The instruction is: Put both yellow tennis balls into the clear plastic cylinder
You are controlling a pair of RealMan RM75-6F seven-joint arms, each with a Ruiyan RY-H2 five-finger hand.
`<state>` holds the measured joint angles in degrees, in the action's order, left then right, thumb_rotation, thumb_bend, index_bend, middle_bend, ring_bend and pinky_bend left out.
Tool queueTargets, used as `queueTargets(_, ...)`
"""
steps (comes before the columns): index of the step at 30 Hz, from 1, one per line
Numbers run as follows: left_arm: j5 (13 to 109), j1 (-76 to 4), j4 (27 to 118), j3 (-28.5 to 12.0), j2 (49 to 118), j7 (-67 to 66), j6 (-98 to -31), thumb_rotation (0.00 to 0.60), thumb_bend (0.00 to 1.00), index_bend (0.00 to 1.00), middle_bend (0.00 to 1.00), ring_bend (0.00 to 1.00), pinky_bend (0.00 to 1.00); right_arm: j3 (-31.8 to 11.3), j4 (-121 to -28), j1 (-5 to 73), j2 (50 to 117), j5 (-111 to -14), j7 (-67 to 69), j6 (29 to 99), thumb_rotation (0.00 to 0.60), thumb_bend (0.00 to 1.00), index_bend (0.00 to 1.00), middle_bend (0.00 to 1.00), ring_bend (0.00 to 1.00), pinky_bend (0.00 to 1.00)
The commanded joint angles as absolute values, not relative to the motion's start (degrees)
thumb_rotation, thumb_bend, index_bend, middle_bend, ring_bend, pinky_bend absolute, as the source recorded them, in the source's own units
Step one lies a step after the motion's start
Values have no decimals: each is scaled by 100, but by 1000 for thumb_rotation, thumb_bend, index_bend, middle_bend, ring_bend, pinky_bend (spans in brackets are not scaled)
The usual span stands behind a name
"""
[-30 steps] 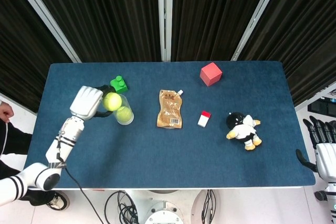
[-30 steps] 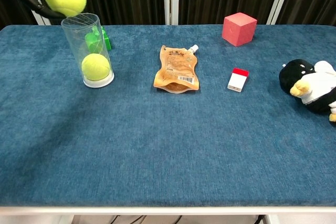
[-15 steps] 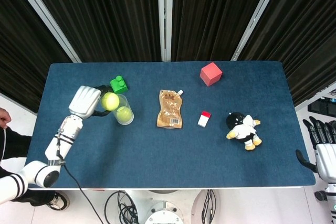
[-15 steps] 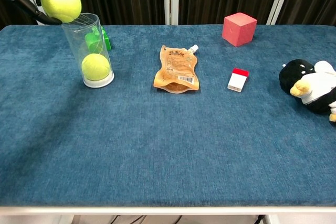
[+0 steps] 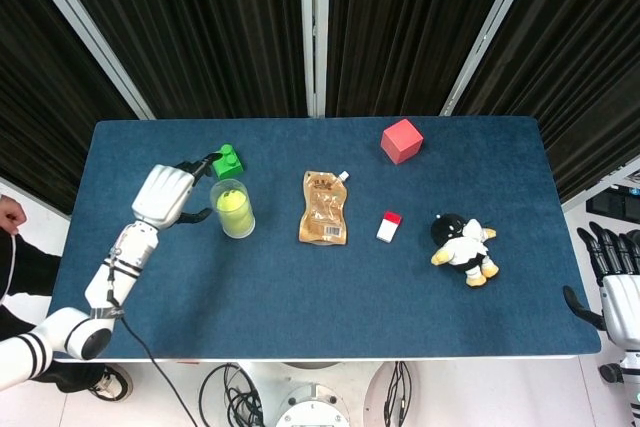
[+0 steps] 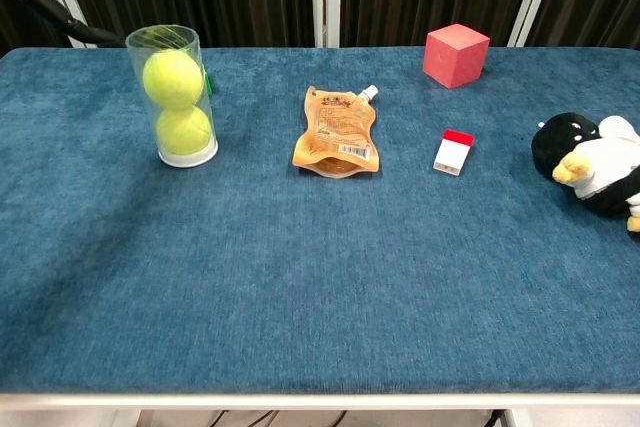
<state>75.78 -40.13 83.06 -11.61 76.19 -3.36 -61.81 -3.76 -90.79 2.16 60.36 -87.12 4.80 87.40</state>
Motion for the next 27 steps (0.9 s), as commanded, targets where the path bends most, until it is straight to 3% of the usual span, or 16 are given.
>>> queueTargets(1, 7570, -3995, 8324, -1166, 7603, -344, -6207, 600, 184, 132, 328, 387, 662, -381, -9078, 211, 6031, -8696, 487, 8741, 600, 272, 0, 0, 0, 0)
queueTargets(6, 7604, -3768, 8589, -1171, 7448, -437, -6605, 600, 182, 143, 315, 360, 617, -385, -9070, 210, 6029, -8682, 491, 8734, 600, 273, 0, 0, 0, 0)
queueTargets(12, 7844, -2844, 9203, -825, 7072, -730, -7844, 600, 159, 236, 310, 332, 527, -373, -9042, 210, 6037, -8705, 465, 8737, 600, 271, 0, 0, 0, 0)
queueTargets(15, 7920, -2210, 9328, -398, 6934, -1020, -8396, 600, 156, 215, 234, 181, 339, -352, -9026, 228, 6070, -8736, 396, 8708, 600, 273, 0, 0, 0, 0)
queueTargets(16, 7877, -1947, 9365, -184, 6898, -1167, -8527, 600, 153, 161, 141, 84, 189, -339, -9004, 245, 6094, -8779, 370, 8698, 600, 273, 0, 0, 0, 0)
queueTargets(18, 7890, -1519, 9432, 116, 6895, -1258, -8817, 600, 149, 60, 30, 5, 31, -324, -8894, 287, 6178, -8920, 403, 8730, 600, 249, 0, 0, 0, 0)
queueTargets(19, 7938, -1356, 9383, 205, 6934, -1226, -8969, 600, 144, 19, 1, 0, 1, -324, -8825, 301, 6238, -8971, 424, 8756, 600, 236, 0, 0, 0, 0)
queueTargets(27, 8210, -709, 8742, 345, 7183, -765, -9532, 600, 62, 0, 0, 0, 0, -303, -8663, 425, 6538, -8952, -15, 8555, 600, 193, 0, 0, 0, 0)
